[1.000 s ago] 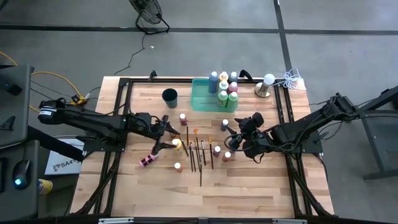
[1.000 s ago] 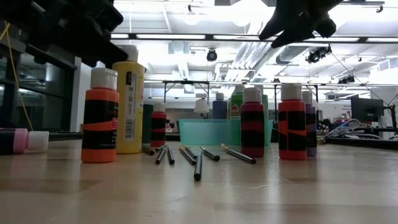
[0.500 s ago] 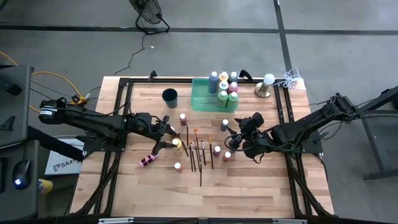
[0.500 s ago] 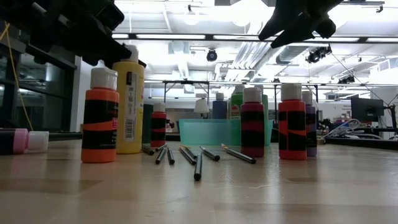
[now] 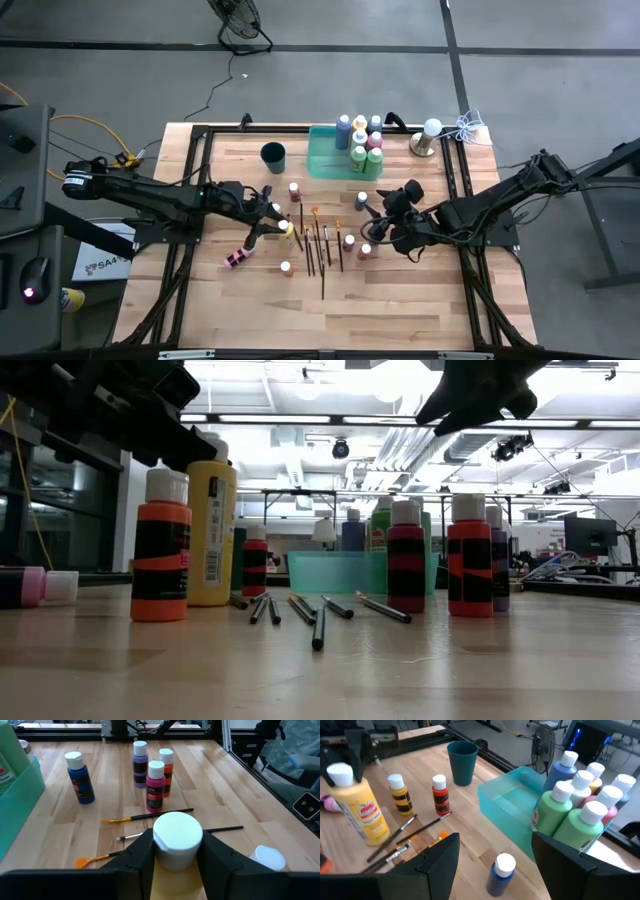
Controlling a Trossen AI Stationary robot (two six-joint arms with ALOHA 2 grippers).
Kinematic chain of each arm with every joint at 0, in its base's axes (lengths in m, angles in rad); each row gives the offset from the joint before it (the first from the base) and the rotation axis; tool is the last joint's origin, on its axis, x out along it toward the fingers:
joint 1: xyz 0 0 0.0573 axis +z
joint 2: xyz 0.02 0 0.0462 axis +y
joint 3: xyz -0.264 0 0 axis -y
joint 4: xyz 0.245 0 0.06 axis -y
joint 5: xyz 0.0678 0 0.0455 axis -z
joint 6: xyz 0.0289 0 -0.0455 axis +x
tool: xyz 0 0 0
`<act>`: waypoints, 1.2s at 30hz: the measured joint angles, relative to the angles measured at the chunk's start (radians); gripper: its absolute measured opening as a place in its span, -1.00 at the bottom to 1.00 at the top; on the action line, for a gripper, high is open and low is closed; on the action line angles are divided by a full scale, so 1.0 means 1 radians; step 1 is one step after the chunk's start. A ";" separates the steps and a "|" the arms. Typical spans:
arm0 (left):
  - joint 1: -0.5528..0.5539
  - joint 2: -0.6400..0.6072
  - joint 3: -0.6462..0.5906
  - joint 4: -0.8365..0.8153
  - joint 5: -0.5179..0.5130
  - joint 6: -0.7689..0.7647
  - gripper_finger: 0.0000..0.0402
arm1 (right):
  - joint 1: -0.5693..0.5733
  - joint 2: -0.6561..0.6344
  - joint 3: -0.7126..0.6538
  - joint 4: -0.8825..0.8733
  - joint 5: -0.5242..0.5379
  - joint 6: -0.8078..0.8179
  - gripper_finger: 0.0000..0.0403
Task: Pick & Place Paint Supplies
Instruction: Put the large yellow paint bottle into the green bin
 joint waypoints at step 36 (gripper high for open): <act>0.001 -0.003 0.253 -0.139 -0.203 0.225 -0.42 | -0.266 -0.508 -0.492 0.577 -0.651 -0.497 -0.05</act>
